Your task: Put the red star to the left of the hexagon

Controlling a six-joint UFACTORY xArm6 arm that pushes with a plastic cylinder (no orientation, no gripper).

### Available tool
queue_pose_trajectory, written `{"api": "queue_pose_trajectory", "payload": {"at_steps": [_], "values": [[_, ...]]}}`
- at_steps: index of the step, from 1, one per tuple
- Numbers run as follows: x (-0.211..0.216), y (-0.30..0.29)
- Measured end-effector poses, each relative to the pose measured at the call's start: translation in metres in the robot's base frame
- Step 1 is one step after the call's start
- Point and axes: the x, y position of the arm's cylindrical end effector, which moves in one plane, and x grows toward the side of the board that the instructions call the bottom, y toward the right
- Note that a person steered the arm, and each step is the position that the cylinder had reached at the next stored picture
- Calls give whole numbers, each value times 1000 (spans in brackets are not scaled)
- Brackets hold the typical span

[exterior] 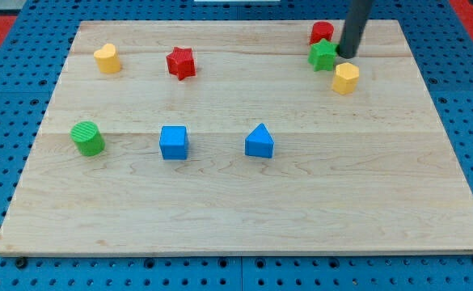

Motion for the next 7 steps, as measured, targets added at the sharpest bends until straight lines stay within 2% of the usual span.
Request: {"api": "queue_pose_trajectory", "payload": {"at_steps": [2, 4, 7], "values": [[41, 64], [64, 57], [68, 51]]}}
